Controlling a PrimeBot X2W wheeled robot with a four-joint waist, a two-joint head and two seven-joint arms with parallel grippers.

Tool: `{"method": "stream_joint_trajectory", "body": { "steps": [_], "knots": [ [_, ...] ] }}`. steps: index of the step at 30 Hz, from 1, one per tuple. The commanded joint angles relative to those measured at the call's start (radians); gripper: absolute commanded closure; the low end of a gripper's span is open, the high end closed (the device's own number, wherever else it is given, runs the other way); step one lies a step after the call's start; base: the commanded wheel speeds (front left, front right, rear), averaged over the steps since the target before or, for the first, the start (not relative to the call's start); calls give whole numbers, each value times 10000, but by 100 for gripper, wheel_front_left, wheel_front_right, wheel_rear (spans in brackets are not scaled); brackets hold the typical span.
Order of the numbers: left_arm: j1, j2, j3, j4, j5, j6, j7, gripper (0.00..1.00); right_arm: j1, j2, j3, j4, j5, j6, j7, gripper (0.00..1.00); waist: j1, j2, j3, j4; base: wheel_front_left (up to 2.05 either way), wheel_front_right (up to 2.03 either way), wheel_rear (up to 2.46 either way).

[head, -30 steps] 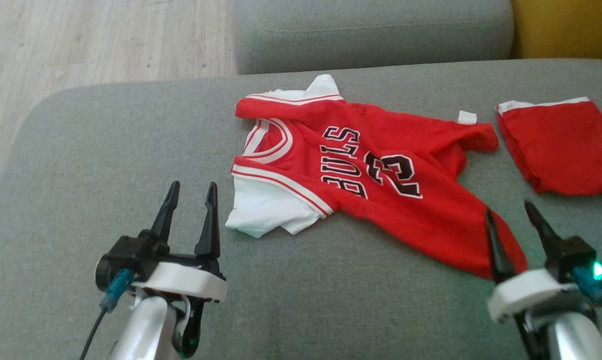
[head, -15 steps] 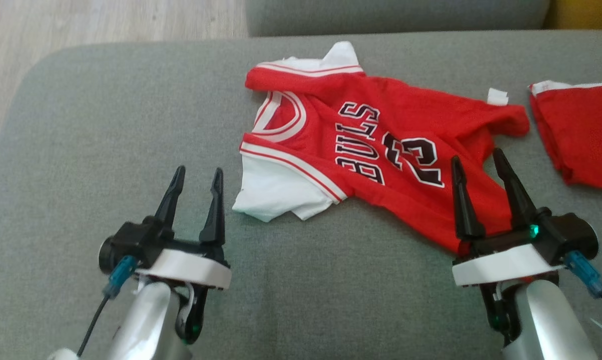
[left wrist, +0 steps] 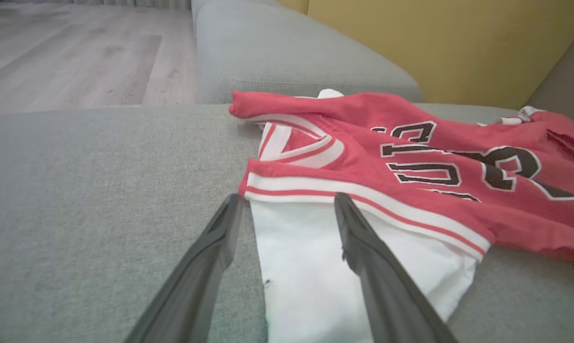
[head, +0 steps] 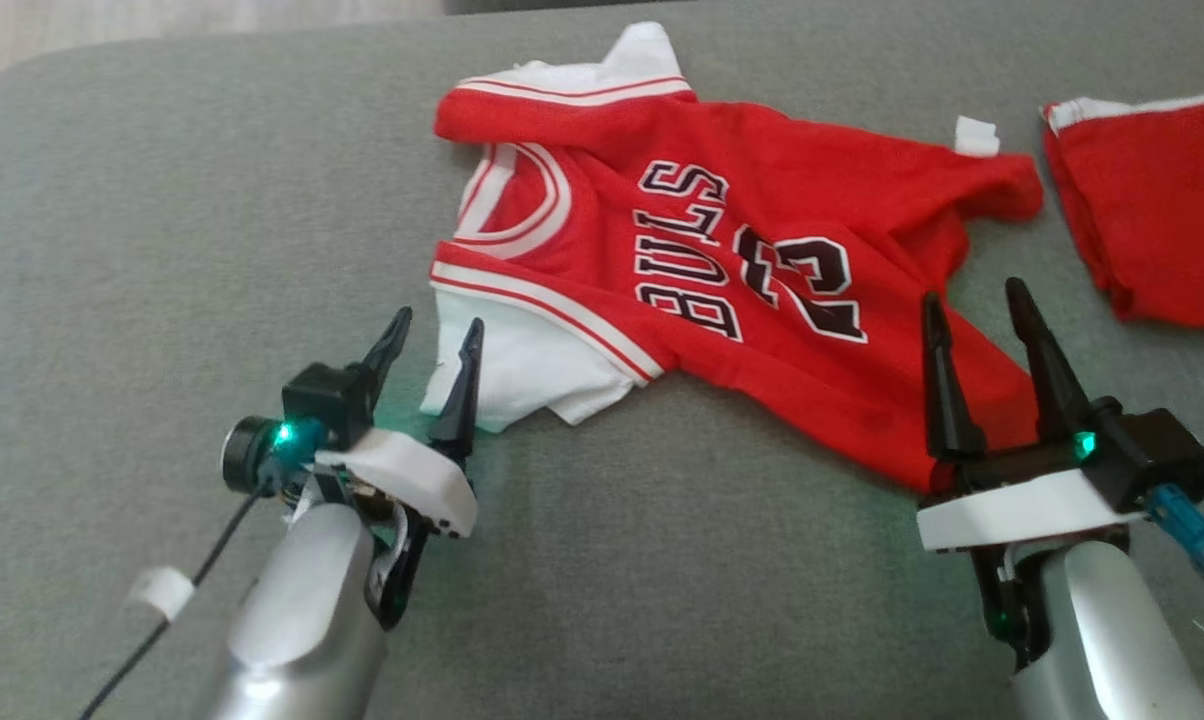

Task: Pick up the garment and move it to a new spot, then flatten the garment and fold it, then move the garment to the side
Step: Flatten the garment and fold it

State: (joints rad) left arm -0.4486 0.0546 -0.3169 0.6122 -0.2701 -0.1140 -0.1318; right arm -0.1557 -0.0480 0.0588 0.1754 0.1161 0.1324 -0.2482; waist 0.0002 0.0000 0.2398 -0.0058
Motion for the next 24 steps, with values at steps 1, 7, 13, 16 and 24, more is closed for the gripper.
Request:
{"method": "stream_joint_trajectory", "body": {
  "steps": [1, 7, 13, 16, 24],
  "knots": [
    [-497, 217, 367, -40, -107, 42, 146, 0, -327, -23, 280, -277, 136, -17, -126, 0, -2, 0, 179, -224, 0, 0, 0],
    [-1004, 400, 389, 629, -194, 32, 384, 0, -440, -23, 447, -271, 167, -17, -132, 0, -2, 0, 456, -608, 0, 0, 0],
    [-1793, 569, 442, 1356, -404, -26, 561, 0, -562, -23, 517, -462, 351, -17, -134, 0, -2, 0, 764, -1052, 0, 0, 0],
    [-2136, 696, 403, 1861, -389, -2, 883, 0, -578, -22, 583, -546, 416, -17, -134, 0, -2, 0, 906, -1230, 0, 0, 0],
    [-2765, 843, 228, 3092, -401, 26, 1616, 100, -583, -22, 537, -765, 485, -17, -135, 0, -2, 0, 1149, -1332, 0, 0, 0]
  ]
}}
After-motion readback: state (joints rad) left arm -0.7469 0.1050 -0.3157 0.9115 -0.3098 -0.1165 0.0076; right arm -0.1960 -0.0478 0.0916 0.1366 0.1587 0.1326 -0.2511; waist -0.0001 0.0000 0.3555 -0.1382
